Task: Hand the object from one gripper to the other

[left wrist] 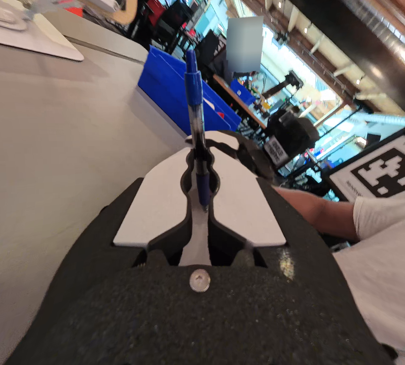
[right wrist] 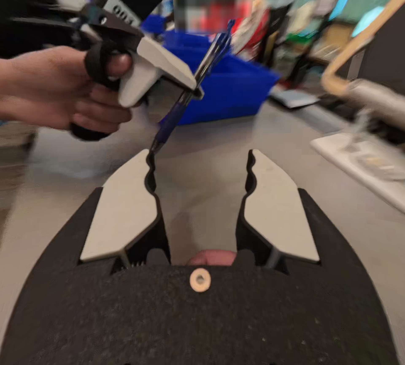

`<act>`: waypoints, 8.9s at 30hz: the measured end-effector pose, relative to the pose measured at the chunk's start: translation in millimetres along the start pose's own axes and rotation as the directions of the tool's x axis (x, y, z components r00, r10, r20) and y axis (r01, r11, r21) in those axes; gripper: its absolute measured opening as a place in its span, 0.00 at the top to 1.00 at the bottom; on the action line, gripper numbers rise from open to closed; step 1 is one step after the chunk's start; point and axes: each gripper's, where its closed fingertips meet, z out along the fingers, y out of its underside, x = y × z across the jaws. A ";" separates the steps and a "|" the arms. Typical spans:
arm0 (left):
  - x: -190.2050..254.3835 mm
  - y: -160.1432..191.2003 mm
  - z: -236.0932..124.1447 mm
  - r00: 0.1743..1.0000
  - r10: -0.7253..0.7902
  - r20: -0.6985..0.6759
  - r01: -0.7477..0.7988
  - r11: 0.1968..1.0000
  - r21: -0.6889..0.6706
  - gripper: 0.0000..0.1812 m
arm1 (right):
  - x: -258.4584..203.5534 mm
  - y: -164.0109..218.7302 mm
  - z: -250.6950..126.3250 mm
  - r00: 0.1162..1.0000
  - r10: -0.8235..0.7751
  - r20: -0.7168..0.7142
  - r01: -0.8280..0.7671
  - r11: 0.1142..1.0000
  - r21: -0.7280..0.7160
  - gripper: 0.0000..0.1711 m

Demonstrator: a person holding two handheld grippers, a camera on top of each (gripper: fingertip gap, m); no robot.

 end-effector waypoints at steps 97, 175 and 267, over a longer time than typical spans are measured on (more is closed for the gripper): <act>71.5 2.8 18.2 0.835 -0.214 -0.507 0.328 0.934 0.145 0.92 | -0.3 -91.6 -27.4 0.721 0.569 0.396 -0.688 0.518 0.508 0.90; 41.7 -4.7 6.1 0.982 0.027 -0.184 0.005 0.985 0.170 0.94 | 12.2 -70.1 -26.4 0.549 0.649 0.527 -0.827 0.514 0.229 0.84; 0.8 2.9 -51.7 0.930 0.161 0.330 -0.204 0.974 0.101 0.78 | 106.8 -112.4 -74.2 0.704 -0.438 -0.559 0.418 0.892 -0.172 0.93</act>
